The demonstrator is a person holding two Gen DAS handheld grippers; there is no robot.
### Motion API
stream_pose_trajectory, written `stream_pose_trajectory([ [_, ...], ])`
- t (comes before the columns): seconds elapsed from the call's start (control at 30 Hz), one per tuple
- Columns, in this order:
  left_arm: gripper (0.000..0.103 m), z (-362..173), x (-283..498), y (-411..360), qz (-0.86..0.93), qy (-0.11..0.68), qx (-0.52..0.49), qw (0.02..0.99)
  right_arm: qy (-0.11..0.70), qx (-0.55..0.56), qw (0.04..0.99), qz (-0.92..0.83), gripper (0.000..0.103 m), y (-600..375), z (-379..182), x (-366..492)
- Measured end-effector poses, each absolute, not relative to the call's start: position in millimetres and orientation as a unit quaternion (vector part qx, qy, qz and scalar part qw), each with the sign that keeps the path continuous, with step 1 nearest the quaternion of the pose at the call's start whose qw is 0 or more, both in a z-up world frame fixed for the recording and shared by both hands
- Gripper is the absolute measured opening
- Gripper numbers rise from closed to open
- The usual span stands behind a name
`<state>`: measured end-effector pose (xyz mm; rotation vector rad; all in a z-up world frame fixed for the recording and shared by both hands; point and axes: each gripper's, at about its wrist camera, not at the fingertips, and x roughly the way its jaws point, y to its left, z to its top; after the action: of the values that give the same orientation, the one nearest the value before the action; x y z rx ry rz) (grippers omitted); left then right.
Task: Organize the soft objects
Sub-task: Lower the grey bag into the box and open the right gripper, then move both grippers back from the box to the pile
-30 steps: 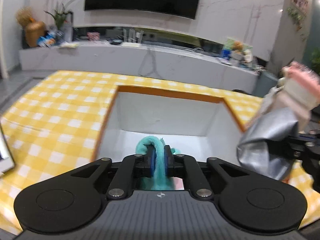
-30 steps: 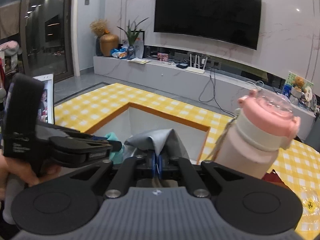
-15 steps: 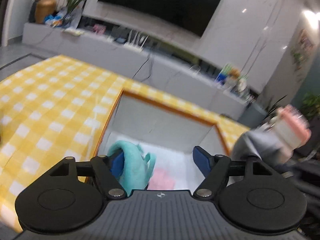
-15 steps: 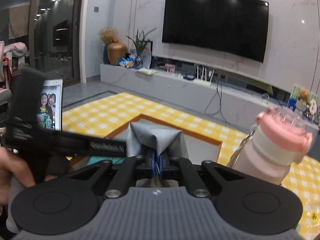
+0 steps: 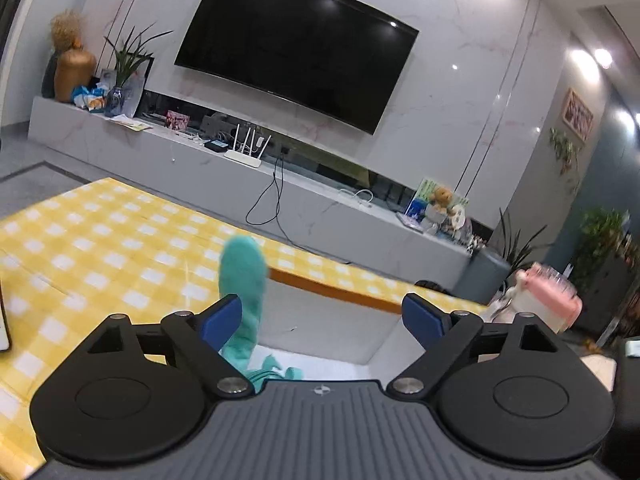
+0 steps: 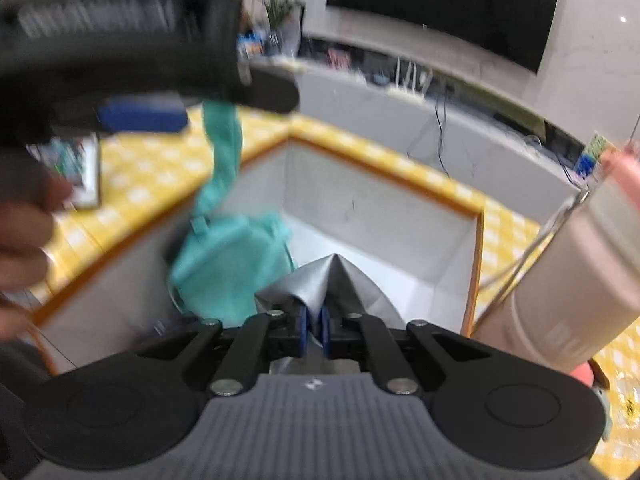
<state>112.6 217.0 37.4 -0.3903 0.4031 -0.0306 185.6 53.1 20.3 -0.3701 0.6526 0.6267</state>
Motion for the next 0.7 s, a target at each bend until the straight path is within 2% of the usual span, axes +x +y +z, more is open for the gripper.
stream_pose_trajectory([
  [0.17, 0.103, 29, 118, 222, -0.021, 0.217, -0.209, 0.953, 0.345, -0.235, 0.874, 0.250, 0.006, 62, -4, 198],
  [0.3, 0.103, 26, 116, 225, -0.014, 0.224, -0.216, 0.950, 0.379, -0.186, 0.866, 0.268, 0.007, 52, -4, 211],
  [0.33, 0.103, 26, 117, 226, -0.015, 0.225, -0.219, 0.949, 0.381, -0.179, 0.867, 0.265, 0.010, 50, -4, 213],
  [0.37, 0.103, 24, 116, 227, -0.016, 0.226, -0.221, 0.949, 0.383, -0.177, 0.869, 0.260, 0.017, 48, -4, 214],
  [0.4, 0.103, 24, 116, 227, -0.018, 0.227, -0.223, 0.948, 0.384, -0.177, 0.869, 0.256, 0.019, 48, -5, 214],
  [0.47, 0.103, 22, 115, 227, -0.020, 0.227, -0.223, 0.948, 0.383, -0.178, 0.867, 0.263, 0.036, 50, -4, 213],
  [0.5, 0.103, 22, 114, 226, -0.021, 0.228, -0.221, 0.948, 0.381, -0.180, 0.866, 0.270, 0.040, 51, -4, 211],
  [0.53, 0.103, 22, 114, 225, -0.021, 0.228, -0.217, 0.949, 0.378, -0.183, 0.864, 0.277, 0.052, 54, -6, 207],
  [0.57, 0.103, 22, 114, 224, -0.020, 0.228, -0.213, 0.950, 0.373, -0.188, 0.863, 0.283, 0.073, 54, -4, 203],
  [0.63, 0.103, 21, 115, 221, -0.021, 0.228, -0.204, 0.952, 0.350, -0.207, 0.870, 0.278, 0.091, 57, -1, 199],
  [0.7, 0.103, 20, 115, 219, -0.019, 0.229, -0.197, 0.953, 0.332, -0.200, 0.876, 0.286, 0.091, 55, 6, 196],
])
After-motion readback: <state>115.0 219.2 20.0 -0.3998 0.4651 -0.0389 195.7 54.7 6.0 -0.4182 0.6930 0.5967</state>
